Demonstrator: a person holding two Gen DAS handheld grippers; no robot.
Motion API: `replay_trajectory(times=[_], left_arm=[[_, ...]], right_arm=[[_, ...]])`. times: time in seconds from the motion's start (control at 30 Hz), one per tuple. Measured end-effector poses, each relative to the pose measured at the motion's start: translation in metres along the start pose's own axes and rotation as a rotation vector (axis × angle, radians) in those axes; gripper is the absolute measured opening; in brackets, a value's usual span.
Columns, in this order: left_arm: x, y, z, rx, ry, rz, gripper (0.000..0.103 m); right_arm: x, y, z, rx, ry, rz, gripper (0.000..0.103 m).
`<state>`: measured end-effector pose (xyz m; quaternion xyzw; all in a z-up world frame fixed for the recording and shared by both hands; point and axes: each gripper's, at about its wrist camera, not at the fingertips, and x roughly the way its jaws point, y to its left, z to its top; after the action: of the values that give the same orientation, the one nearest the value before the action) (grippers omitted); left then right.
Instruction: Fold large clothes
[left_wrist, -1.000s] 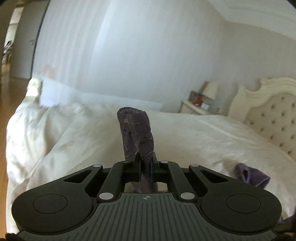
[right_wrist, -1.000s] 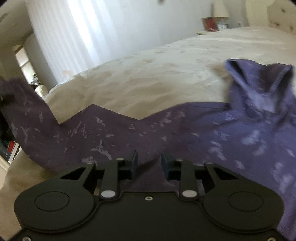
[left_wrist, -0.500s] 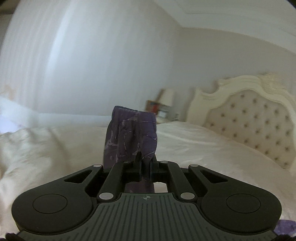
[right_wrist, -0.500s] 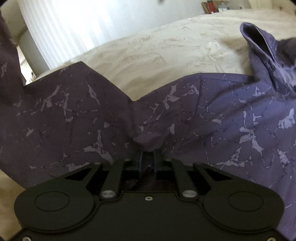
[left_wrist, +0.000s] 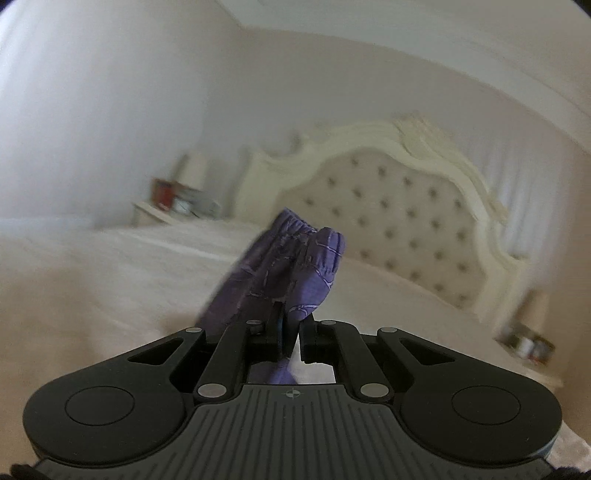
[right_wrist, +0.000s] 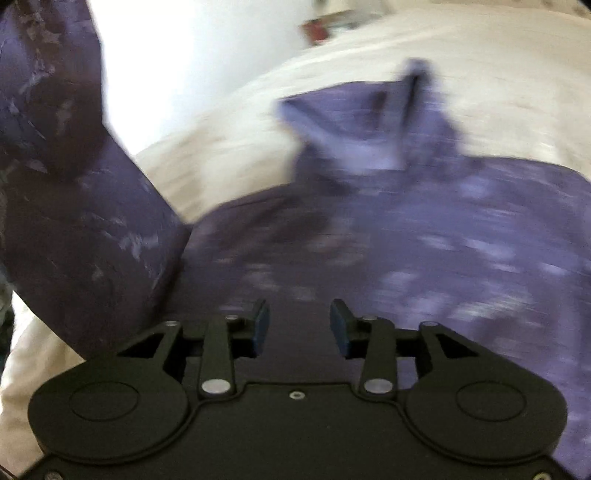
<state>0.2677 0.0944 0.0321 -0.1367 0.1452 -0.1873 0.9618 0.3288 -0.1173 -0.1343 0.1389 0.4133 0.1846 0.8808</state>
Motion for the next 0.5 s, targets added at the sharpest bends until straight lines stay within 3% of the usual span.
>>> replay_trajectory(times=[0.13,0.2,0.23,0.33,0.5], left_arm=[[0.042,-0.019,-0.036,0.023,0.149,-0.027,0.010],[0.052,-0.024,-0.055,0.054,0.219,-0.028,0.022],[0.053,-0.026,-0.064,0.069,0.238,-0.031,0.022],[0.039,-0.024,-0.075,0.078,0.260,-0.045,0.026],[0.026,-0.008,-0.064,0.028,0.279,-0.014,0.042]], right_arm=[[-0.015,-0.050,-0.007,0.090,0.004,-0.099,0.056],[-0.022,-0.071,-0.012,0.128,0.005,-0.130,0.056],[-0.027,-0.081,-0.014,0.145,0.003,-0.140,0.057],[-0.033,-0.097,-0.018,0.164,-0.005,-0.149,0.057],[-0.036,-0.105,-0.017,0.167,-0.004,-0.153,0.057]])
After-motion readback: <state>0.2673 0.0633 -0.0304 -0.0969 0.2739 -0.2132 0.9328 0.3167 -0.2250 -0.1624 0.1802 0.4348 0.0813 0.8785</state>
